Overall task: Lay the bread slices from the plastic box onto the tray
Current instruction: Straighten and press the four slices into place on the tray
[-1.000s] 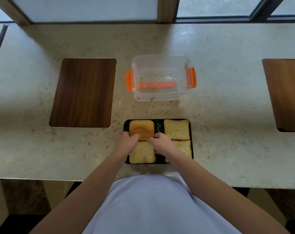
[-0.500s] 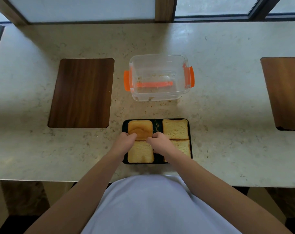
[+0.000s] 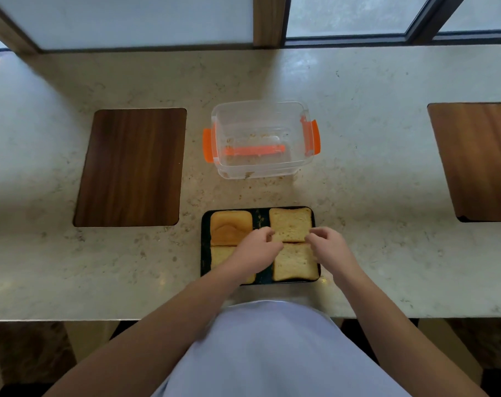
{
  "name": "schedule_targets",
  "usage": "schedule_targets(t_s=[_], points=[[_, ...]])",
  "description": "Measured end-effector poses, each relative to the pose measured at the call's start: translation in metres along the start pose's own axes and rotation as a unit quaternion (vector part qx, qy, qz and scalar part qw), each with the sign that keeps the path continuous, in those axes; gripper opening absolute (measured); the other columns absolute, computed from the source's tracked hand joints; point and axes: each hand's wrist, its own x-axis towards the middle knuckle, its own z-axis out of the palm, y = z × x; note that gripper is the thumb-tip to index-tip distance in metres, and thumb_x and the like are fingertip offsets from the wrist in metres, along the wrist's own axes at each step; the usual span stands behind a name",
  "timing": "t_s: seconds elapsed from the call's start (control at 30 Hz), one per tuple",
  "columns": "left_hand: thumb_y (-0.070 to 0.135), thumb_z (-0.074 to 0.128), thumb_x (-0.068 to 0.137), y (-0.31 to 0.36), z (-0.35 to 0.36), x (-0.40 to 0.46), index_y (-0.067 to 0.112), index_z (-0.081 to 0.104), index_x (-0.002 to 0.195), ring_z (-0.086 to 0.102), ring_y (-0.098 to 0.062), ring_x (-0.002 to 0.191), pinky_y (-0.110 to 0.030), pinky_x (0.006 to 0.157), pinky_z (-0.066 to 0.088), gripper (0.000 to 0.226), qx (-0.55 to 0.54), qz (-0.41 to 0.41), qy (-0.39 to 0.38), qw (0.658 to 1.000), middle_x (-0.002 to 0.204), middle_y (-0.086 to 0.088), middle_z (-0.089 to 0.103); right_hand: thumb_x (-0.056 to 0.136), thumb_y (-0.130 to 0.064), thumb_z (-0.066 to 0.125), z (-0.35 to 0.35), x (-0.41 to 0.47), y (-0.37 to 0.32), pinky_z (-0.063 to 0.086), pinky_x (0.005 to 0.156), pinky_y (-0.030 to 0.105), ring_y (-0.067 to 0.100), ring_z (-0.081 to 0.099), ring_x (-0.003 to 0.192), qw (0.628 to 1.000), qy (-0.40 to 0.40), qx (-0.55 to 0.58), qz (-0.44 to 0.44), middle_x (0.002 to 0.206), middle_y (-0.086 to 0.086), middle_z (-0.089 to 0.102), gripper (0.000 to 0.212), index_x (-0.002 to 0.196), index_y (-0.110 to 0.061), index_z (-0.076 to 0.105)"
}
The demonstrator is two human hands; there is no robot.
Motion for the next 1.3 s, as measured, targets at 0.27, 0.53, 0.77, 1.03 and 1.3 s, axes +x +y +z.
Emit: schedule_targets(t_s=[0.27,0.53,0.77,1.03,1.3], points=[[0.032,0.045,0.091,0.009,0.021,0.016,0.009,0.034,0.145,0.045,-0.027,0.122,-0.037,0.093,0.044,0.06,0.12,0.022,0.054,0.991,0.147,-0.012,0.03,0.093,-0.029,0.06,-0.005,0.002,0.011,0.05,0.103,0.051,0.027,0.057,0.122,0.998,-0.028,-0.038,0.033,0.139,0.01,0.058,0.06,0.148,-0.008,0.046],[0.005,0.045,0.09,0.001,0.02,0.017,0.016,0.03,0.153,0.049,-0.025,0.118,-0.045,0.102,0.049,0.065,-0.035,-0.077,0.01,0.996,0.148,-0.01,0.041,0.091,-0.027,0.059,0.001,0.006,0.004,0.053,0.061,0.035,0.016,0.05,0.066,0.995,-0.04,-0.08,0.038,0.088,0.004,0.055,0.045,0.131,-0.007,0.056],[0.002,0.046,0.095,0.003,0.019,0.016,0.015,0.025,0.156,0.048,-0.017,0.103,-0.036,0.092,0.051,0.066,-0.119,-0.114,0.0,0.986,0.15,-0.009,0.039,0.09,-0.033,0.057,0.004,0.011,-0.002,0.046,0.058,0.034,0.018,0.047,0.066,0.991,-0.063,-0.099,0.064,0.093,0.008,0.052,0.032,0.111,-0.01,0.054],[0.009,0.046,0.099,0.002,0.014,0.015,0.013,0.023,0.157,0.049,-0.018,0.109,-0.033,0.084,0.047,0.063,-0.125,-0.132,0.006,0.983,0.157,-0.01,0.032,0.088,-0.034,0.057,0.014,0.015,0.001,0.04,0.051,0.031,0.017,0.041,0.062,0.992,-0.073,-0.084,0.057,0.082,0.002,0.045,0.037,0.115,-0.008,0.057],[0.024,0.052,0.093,0.001,0.016,0.016,0.022,0.013,0.159,0.029,-0.029,0.144,-0.052,0.111,0.038,0.077,-0.081,-0.1,0.032,0.991,0.164,-0.005,0.018,0.086,-0.04,0.056,0.021,0.018,0.006,0.047,0.067,0.037,0.024,0.057,0.092,0.991,-0.046,-0.119,0.043,0.136,0.014,0.048,0.063,0.139,-0.007,0.045]])
